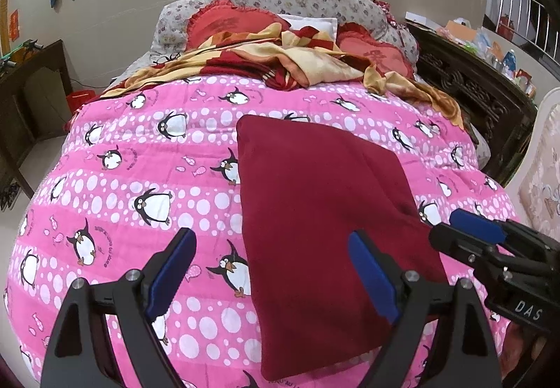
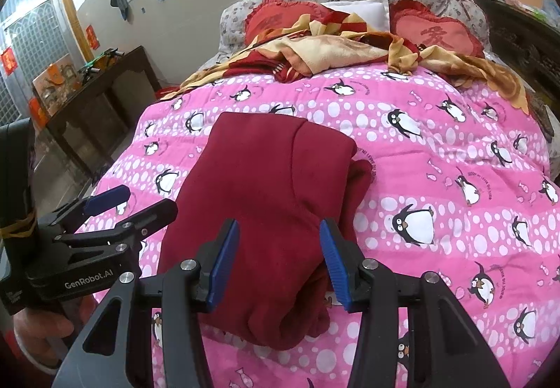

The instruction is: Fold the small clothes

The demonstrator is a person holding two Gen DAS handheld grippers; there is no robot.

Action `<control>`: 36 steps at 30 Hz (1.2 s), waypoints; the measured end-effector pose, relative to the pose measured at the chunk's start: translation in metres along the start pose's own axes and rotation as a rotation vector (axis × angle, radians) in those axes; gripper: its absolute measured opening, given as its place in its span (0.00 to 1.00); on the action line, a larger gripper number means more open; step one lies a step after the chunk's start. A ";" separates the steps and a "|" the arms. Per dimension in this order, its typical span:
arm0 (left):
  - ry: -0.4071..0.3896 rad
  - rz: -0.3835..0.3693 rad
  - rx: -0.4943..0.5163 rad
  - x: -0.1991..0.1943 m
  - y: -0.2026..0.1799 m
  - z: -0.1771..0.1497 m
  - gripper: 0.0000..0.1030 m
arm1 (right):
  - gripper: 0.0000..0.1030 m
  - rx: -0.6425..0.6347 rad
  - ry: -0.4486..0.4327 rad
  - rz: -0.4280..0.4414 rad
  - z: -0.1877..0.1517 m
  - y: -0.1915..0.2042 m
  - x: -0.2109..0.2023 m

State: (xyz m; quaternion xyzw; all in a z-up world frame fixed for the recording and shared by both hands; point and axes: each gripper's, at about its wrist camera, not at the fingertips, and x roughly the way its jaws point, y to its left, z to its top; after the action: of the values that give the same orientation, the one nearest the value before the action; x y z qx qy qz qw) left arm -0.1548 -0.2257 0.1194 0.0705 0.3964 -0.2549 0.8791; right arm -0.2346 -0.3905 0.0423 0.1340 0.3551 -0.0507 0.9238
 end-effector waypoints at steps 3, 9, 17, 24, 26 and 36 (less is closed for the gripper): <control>-0.001 0.001 0.002 0.000 0.000 0.000 0.89 | 0.61 0.003 0.003 0.002 0.000 0.000 0.001; 0.004 -0.004 0.001 0.002 0.000 -0.001 0.89 | 0.61 0.004 0.004 0.003 0.000 -0.001 0.001; 0.013 -0.007 0.004 0.005 0.002 -0.002 0.89 | 0.61 0.005 0.010 0.003 -0.001 0.000 0.003; 0.011 -0.006 0.005 0.005 0.002 -0.002 0.89 | 0.61 0.004 0.012 0.003 -0.001 0.000 0.005; 0.011 -0.005 0.005 0.006 0.002 -0.002 0.89 | 0.61 0.004 0.014 0.002 -0.001 0.001 0.006; 0.014 -0.006 0.005 0.006 0.002 -0.001 0.89 | 0.61 0.001 0.026 0.005 0.000 0.001 0.011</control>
State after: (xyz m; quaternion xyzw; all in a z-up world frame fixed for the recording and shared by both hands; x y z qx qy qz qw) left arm -0.1515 -0.2263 0.1138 0.0734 0.4019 -0.2580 0.8755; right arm -0.2267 -0.3897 0.0350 0.1362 0.3669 -0.0468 0.9190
